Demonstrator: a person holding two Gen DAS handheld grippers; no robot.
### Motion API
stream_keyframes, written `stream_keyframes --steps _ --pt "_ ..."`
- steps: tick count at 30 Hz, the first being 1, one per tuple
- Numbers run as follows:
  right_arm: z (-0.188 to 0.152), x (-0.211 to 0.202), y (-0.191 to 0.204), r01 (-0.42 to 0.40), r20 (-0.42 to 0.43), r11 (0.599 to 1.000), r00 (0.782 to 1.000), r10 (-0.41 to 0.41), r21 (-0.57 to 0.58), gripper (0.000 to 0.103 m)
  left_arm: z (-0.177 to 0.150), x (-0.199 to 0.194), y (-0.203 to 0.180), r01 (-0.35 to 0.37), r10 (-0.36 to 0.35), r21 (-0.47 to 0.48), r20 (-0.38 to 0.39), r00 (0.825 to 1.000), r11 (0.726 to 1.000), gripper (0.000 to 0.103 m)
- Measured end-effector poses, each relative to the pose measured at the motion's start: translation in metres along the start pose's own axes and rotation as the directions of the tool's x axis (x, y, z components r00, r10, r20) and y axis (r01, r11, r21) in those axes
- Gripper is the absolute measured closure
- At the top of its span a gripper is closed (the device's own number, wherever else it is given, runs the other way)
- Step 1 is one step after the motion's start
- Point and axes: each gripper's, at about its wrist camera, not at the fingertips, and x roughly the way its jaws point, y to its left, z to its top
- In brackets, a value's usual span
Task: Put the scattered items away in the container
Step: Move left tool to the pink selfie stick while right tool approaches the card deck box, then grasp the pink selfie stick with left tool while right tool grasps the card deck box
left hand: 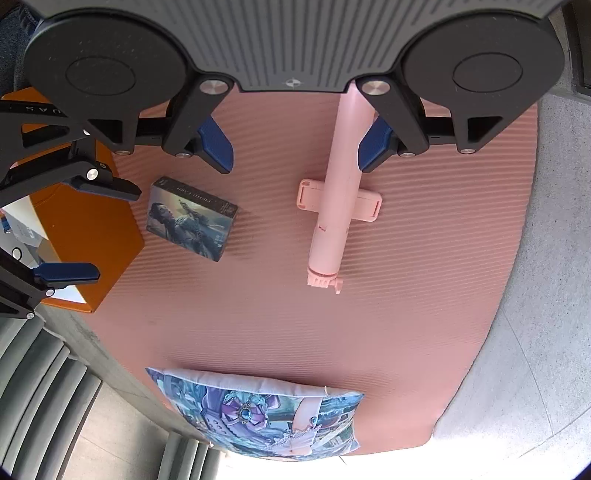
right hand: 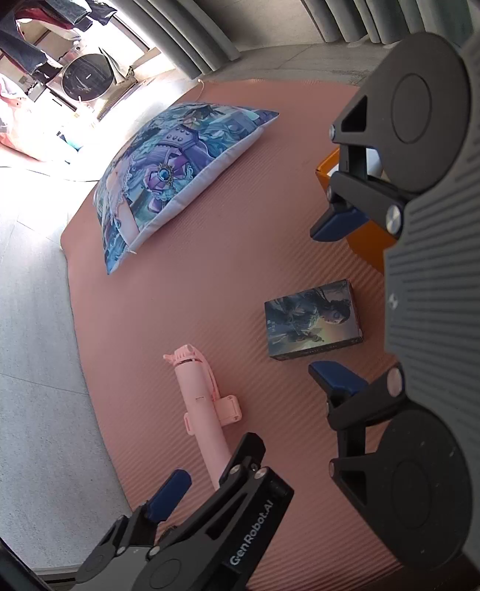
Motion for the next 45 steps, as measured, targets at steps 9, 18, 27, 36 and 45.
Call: stream_keyframes --steps 9,18,27,36,45 --pt "0.013 0.047 -0.002 -0.106 -0.15 0.992 0.984 0.095 -0.065 0.028 0.005 0.02 0.016 0.05 -0.049 0.034 -0.04 0.998 0.998 0.015" --pt "0.023 0.085 -0.004 -0.123 -0.225 0.991 0.968 0.107 -0.057 0.028 0.013 0.041 0.035 0.02 -0.021 -0.029 -0.015 1.0 0.999 0.015" --pt "0.024 0.1 -0.008 -0.127 -0.265 0.992 0.957 0.118 -0.016 0.023 0.014 0.063 0.043 0.024 -0.033 -0.195 -0.04 0.999 0.98 0.015" --pt "0.021 0.108 -0.002 -0.136 -0.279 0.991 0.951 0.135 0.014 0.017 0.017 0.072 0.036 -0.037 0.036 -0.233 -0.01 0.999 0.972 0.013" --pt "0.014 0.102 -0.007 -0.175 -0.284 0.98 0.939 0.196 0.096 0.03 0.016 0.073 0.034 -0.065 0.067 -0.207 -0.001 0.998 0.976 0.019"
